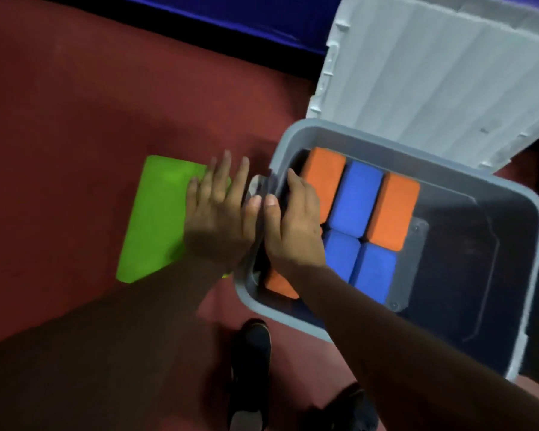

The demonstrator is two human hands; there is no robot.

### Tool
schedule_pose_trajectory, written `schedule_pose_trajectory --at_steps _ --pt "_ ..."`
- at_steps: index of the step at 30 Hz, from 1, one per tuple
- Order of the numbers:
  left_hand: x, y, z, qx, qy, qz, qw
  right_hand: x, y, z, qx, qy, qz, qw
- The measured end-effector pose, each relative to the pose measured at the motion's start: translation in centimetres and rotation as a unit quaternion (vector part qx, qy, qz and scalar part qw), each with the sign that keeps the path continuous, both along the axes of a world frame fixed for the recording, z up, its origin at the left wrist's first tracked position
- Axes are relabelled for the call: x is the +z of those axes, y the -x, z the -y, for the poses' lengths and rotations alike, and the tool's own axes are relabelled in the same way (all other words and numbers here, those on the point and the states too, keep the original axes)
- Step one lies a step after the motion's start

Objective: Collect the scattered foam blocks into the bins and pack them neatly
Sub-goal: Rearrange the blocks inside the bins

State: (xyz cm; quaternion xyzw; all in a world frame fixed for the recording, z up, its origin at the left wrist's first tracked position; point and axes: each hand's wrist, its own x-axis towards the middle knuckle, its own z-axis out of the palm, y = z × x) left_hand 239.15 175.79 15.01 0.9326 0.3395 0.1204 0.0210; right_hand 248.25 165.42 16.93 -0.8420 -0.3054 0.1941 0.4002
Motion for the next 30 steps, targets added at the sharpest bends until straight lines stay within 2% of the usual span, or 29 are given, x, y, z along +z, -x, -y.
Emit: schedule_pose_trajectory --at_steps 4,6,8,11,13,16,20,24,28,30 --pt "0.6 6.7 -4.6 0.110 0.048 -0.071 0.990 0.6 5.9 -6.3 0.053 -0.019 -0.089 0.994" --pt "0.6 9.6 -5.8 0.152 0.101 -0.106 0.977 -0.1 9.1 -8.1 0.021 -0.023 -0.103 0.994" --pt "0.3 11.5 -6.6 0.193 0.196 -0.136 0.952 -0.9 11.1 -8.9 -0.014 -0.011 -0.138 0.990" --pt "-0.6 12.7 -6.4 0.206 0.285 -0.127 0.927 -2.3 12.3 -8.8 -0.052 0.032 -0.209 0.976" --pt "-0.4 12.5 -5.6 0.206 0.293 -0.091 0.929 -2.6 12.3 -8.1 -0.063 0.043 -0.233 0.970" --pt "1.0 11.5 -4.4 0.168 0.247 -0.073 0.952 -1.8 10.8 -6.4 -0.061 0.011 -0.248 0.967" --pt "3.6 7.7 -3.4 0.102 0.254 -0.025 0.962 0.6 6.6 -3.7 -0.070 -0.094 -0.227 0.967" --pt "6.5 0.5 -1.0 0.019 0.228 -0.016 0.973 4.0 0.3 0.4 -0.143 -0.137 -0.205 0.959" --pt "10.1 -9.4 3.9 -0.003 0.309 -0.028 0.951 7.5 -5.7 7.3 -0.265 -0.194 -0.214 0.920" --pt "12.1 -14.0 7.5 -0.007 0.396 -0.025 0.918 9.1 -8.2 11.9 -0.310 -0.196 -0.204 0.908"
